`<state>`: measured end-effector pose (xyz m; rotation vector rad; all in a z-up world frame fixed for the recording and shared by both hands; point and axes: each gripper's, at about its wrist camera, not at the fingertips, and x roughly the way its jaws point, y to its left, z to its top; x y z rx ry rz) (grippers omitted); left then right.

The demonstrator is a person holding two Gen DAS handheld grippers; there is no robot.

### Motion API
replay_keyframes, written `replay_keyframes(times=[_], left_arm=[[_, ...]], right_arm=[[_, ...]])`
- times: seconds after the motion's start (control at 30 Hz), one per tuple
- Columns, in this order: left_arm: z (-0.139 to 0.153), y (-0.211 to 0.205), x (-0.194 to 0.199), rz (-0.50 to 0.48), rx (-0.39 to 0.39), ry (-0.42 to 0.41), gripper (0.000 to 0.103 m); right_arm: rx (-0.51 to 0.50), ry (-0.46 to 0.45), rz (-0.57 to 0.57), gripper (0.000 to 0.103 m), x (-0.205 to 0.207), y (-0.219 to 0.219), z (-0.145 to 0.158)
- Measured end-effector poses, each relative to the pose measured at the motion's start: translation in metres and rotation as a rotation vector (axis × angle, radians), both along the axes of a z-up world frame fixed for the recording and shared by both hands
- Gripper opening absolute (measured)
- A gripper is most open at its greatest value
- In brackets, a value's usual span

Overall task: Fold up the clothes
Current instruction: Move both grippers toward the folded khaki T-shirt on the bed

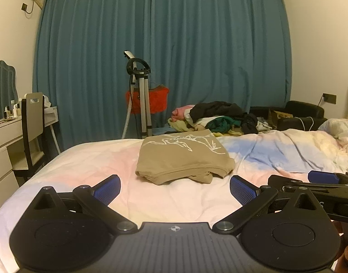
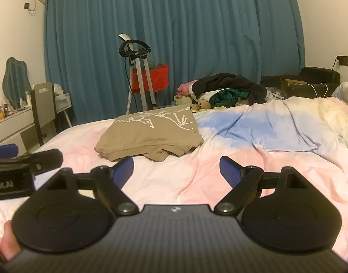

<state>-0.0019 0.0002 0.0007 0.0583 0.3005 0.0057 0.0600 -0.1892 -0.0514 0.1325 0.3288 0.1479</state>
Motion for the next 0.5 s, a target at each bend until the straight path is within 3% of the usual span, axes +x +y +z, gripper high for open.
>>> replay_keyframes(times=[0.5], left_arm=[[0.007, 0.002, -0.012, 0.021, 0.003, -0.045, 0.103]], right_arm=[[-0.020, -0.017, 0.005, 0.084, 0.001, 0.000, 0.000]])
